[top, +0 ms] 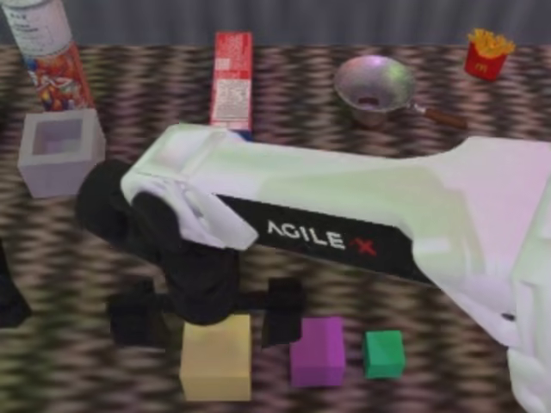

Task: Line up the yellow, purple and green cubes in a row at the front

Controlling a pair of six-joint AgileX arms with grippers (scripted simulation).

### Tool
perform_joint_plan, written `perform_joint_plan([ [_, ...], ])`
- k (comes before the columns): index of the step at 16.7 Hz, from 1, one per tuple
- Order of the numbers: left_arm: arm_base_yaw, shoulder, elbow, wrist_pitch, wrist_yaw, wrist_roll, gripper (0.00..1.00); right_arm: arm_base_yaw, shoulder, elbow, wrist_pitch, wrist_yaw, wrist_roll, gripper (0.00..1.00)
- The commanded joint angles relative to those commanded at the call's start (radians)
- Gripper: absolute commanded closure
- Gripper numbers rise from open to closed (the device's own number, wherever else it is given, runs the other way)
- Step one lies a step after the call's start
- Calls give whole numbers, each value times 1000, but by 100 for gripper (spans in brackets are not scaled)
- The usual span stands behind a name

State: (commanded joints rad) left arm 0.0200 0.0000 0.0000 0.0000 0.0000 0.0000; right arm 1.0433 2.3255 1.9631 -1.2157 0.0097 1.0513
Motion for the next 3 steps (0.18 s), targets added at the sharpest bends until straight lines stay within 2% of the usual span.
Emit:
perform_joint_plan([
  [3,0,0,0,0,0,0,0,2,-17,35,-41,0,-3,0],
])
